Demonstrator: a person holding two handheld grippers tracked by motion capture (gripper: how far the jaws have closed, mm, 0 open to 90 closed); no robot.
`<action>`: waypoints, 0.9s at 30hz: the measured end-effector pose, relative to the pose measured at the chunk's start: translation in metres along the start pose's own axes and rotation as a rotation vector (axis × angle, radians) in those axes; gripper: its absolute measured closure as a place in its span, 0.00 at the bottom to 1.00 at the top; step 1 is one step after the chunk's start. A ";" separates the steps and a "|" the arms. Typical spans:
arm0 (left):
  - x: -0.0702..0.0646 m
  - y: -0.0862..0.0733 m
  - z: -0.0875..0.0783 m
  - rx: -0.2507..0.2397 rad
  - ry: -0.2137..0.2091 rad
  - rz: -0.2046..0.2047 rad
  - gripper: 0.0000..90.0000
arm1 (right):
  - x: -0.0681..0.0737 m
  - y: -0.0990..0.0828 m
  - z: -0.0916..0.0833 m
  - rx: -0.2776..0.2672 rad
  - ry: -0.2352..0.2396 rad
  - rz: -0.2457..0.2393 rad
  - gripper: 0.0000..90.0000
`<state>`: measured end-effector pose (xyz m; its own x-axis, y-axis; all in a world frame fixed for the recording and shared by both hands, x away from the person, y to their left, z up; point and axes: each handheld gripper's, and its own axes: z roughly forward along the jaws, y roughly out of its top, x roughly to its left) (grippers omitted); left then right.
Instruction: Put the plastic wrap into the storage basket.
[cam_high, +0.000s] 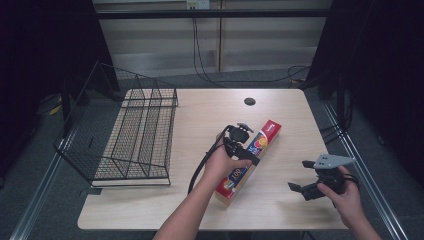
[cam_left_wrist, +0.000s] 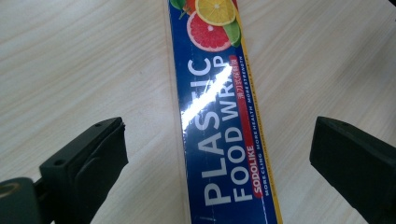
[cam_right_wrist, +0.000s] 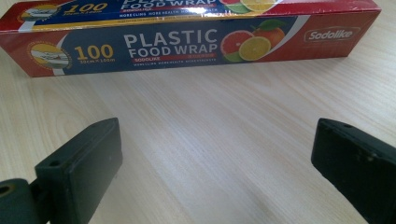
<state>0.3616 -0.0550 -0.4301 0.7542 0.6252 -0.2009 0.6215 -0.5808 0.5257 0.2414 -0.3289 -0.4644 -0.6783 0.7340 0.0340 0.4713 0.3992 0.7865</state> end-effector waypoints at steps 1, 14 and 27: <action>0.001 0.000 0.004 0.023 0.020 0.010 0.07 | 0.000 0.000 0.000 -0.004 0.002 0.000 0.02; 0.002 0.001 0.019 0.043 0.035 -0.005 0.14 | -0.001 0.000 -0.002 -0.010 -0.004 0.002 0.02; -0.004 0.003 0.033 0.064 0.051 -0.019 0.24 | 0.000 0.001 -0.002 -0.013 -0.001 0.001 0.02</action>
<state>0.3678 -0.0767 -0.4549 0.7311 0.6614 -0.1674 0.6494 -0.5994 0.4680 0.2408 -0.3297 -0.4628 -0.6770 0.7352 0.0341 0.4646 0.3910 0.7945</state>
